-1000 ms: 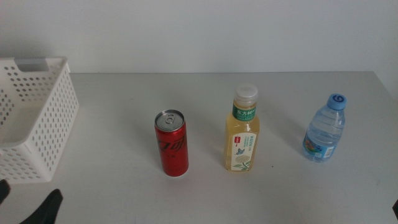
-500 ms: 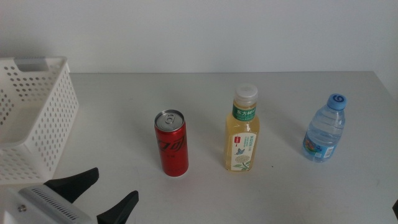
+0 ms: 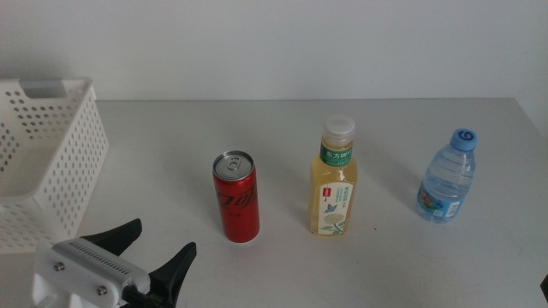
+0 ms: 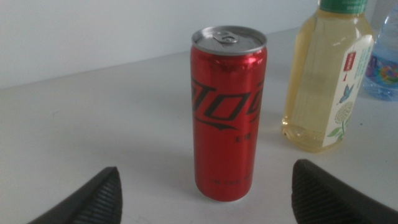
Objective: Use arms to grab the bottles and put them into the dustbin to the left of the table.
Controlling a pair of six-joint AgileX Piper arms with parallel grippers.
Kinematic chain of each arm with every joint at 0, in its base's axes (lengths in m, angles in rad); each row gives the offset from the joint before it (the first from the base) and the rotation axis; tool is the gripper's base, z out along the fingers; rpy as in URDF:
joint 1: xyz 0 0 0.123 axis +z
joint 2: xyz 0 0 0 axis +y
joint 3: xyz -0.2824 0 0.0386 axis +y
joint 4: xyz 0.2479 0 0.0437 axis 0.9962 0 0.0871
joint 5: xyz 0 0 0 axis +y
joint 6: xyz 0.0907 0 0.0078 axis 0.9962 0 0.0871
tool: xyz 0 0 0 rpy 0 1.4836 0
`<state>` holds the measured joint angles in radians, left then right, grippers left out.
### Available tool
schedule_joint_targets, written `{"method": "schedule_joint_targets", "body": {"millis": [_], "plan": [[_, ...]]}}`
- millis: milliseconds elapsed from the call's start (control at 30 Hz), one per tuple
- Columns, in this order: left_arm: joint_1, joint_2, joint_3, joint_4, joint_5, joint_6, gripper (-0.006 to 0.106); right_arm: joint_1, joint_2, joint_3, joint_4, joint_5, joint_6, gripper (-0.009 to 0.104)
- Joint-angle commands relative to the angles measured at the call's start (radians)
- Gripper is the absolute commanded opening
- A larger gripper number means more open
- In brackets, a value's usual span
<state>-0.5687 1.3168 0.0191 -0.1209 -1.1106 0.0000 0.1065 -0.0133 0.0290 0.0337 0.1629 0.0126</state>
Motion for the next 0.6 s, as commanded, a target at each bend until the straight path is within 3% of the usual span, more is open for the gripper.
{"method": "schedule_joint_targets", "body": {"millis": [0,267,400,567], "plan": [[-0.007,-0.01,0.014,-0.019,-0.109,0.0,0.094,0.004,-0.022,-0.009,-0.005,-0.072,-0.004,0.094],[-0.007,0.007,0.012,-0.005,-0.112,0.0,0.094,0.004,-0.022,-0.009,-0.005,-0.072,-0.004,0.094],[-0.007,0.033,0.007,0.052,-0.137,0.0,0.094,0.004,-0.022,-0.009,-0.005,-0.072,-0.004,0.094],[-0.007,0.094,-0.043,0.043,-0.127,-0.034,0.094,0.004,-0.022,-0.009,-0.005,-0.072,-0.004,0.094]]}}
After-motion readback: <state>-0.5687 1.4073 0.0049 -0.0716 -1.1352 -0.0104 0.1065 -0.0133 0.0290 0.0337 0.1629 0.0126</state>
